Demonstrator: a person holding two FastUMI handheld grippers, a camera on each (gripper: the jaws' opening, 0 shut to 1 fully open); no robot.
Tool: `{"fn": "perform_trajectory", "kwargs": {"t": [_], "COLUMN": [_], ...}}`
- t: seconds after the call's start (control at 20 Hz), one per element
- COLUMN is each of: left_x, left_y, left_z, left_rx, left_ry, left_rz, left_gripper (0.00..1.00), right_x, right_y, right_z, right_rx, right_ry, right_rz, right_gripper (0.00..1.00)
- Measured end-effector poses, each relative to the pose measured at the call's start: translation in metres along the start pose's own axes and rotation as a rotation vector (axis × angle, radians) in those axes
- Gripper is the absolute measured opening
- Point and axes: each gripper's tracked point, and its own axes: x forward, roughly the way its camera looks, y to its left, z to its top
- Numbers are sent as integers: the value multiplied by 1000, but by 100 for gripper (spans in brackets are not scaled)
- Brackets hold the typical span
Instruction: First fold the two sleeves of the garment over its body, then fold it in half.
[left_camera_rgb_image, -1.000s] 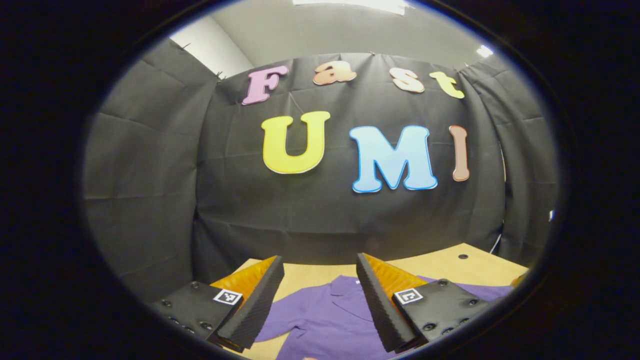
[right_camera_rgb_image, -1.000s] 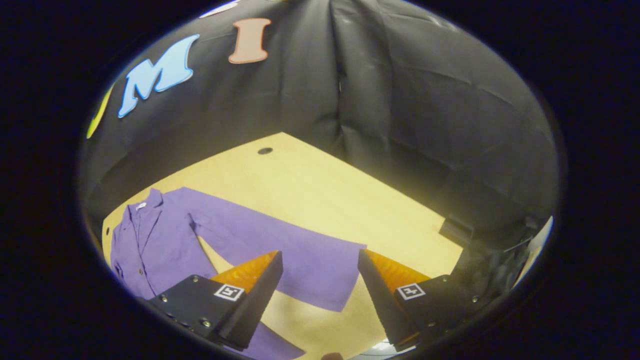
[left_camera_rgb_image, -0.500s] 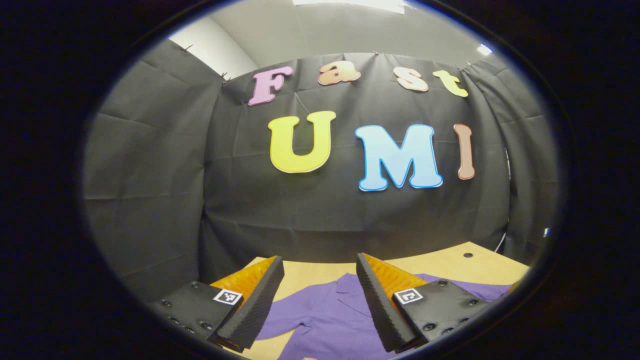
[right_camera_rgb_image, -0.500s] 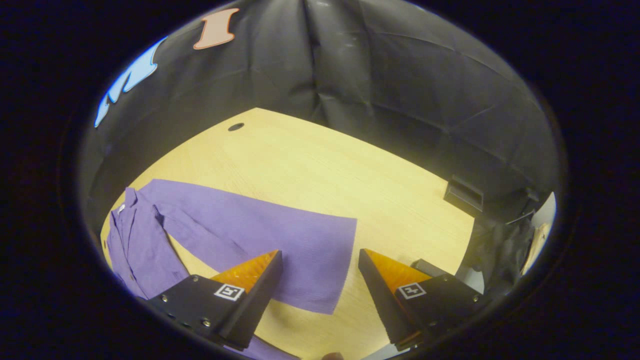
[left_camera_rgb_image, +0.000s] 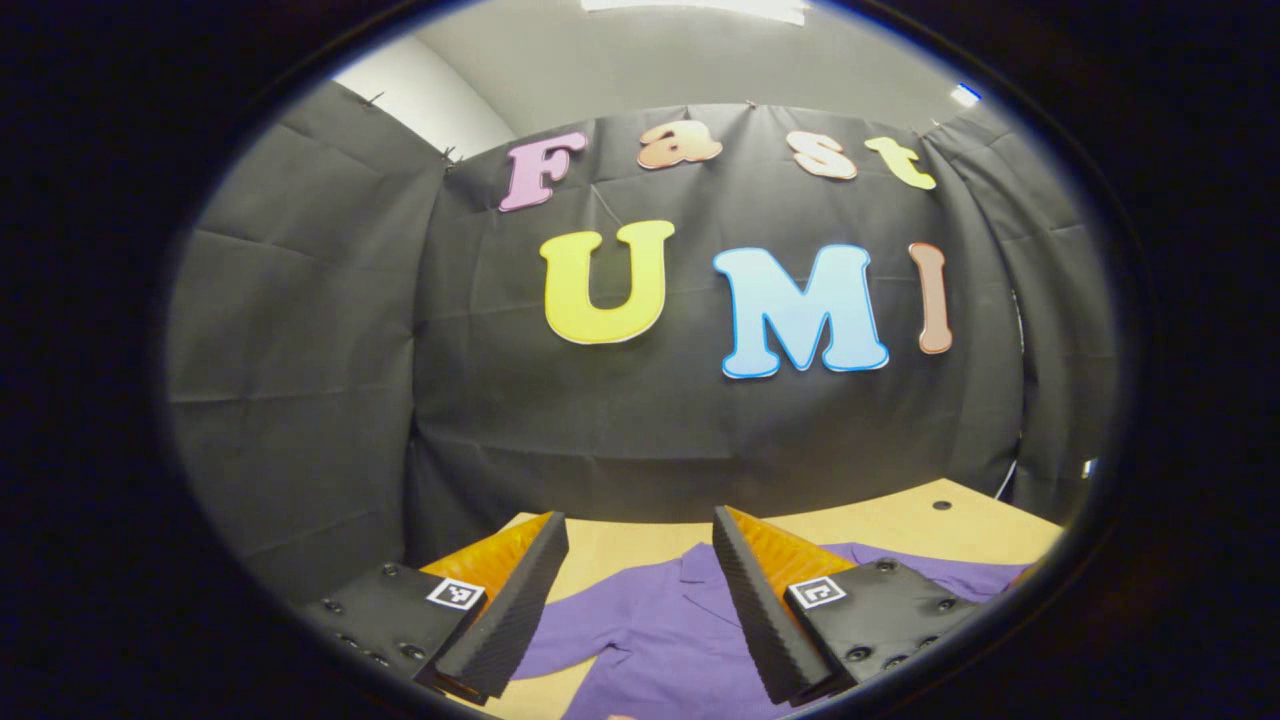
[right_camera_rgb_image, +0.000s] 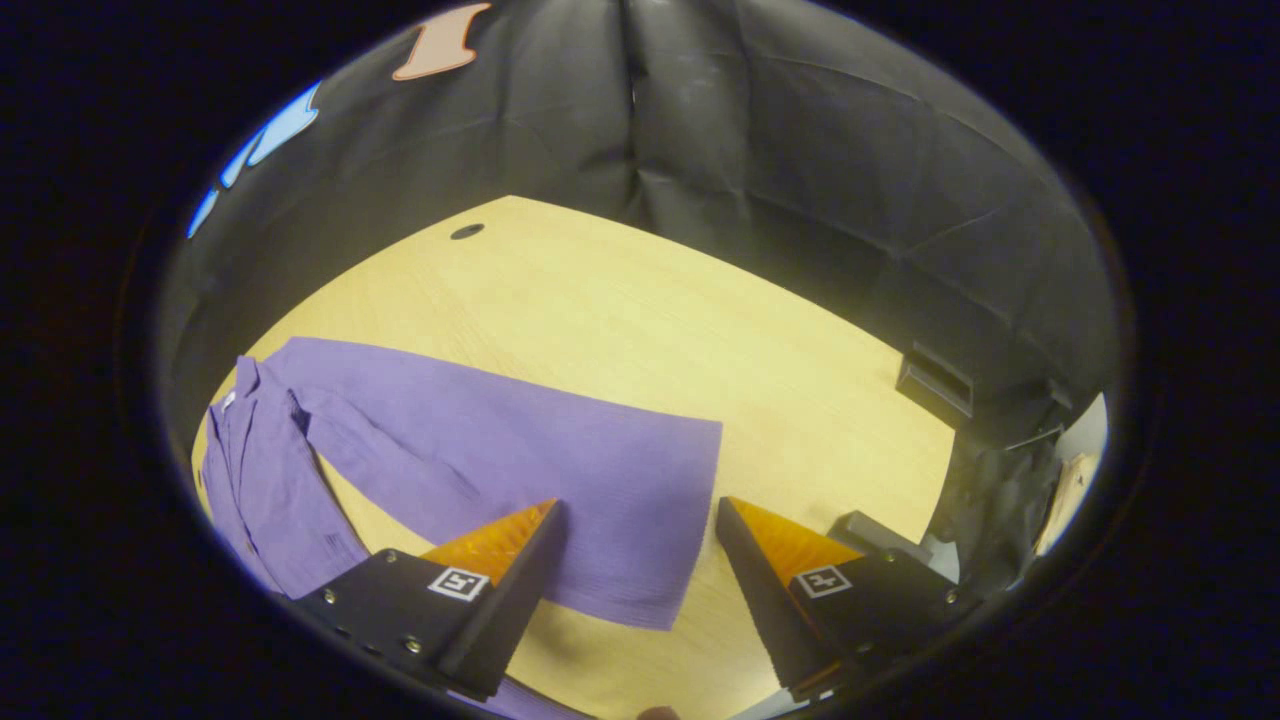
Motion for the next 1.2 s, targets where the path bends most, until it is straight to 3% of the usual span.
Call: {"fn": "perform_trajectory", "kwargs": {"t": [0.25,0.35,0.6,0.7,0.8,1.2], "left_x": [2,3,6,9,13,27], "left_y": [7,9,15,18,23,31], "left_z": [-3,-3,-7,-9,-13,-19], "left_rx": [-14,-14,-5,-8,-13,-10], "left_ry": [6,-1,1,6,14,24], "left_rz": [12,16,9,8,14,-6], "left_gripper": [92,94,92,92,92,92], "right_x": [-1,0,1,-1,0,-9], "right_y": [5,10,21,30,29,38], "right_z": [-1,0,2,2,2,14], "right_rx": [-8,-18,-44,-42,-41,78], "right_ry": [21,25,28,29,26,-17], "right_rz": [7,17,52,64,48,72], "right_gripper": [95,87,54,27,11,0]}}
